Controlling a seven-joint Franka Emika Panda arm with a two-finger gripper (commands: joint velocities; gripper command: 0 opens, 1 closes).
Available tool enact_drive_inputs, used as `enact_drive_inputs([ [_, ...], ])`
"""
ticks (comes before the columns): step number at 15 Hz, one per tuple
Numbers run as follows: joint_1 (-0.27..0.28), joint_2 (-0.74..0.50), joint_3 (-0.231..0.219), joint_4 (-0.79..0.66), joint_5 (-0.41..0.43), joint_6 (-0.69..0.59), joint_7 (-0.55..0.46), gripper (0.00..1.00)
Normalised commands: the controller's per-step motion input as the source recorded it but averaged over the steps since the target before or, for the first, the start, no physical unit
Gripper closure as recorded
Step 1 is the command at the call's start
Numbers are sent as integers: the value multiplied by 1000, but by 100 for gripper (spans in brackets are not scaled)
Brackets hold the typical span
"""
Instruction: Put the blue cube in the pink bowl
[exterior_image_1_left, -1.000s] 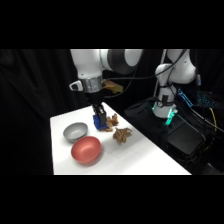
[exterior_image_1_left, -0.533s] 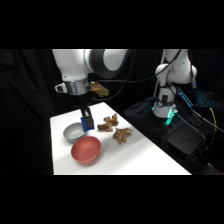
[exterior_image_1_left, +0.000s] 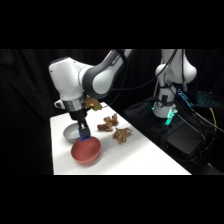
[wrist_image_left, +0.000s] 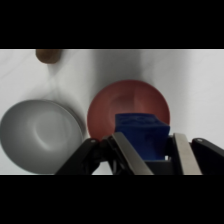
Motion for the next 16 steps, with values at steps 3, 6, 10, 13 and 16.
enact_drive_inputs([
  [3,-74,277,67,209,142,237,-181,77],
  [6,-79,257,72,213,122,155,-178,77],
  [10,-98,180,102,179,139,71,-208,18],
  [13,-97,-28,100,74,116,-14,-231,0],
  [16,-109,-229,107,-51,131,-65,-247,0],
])
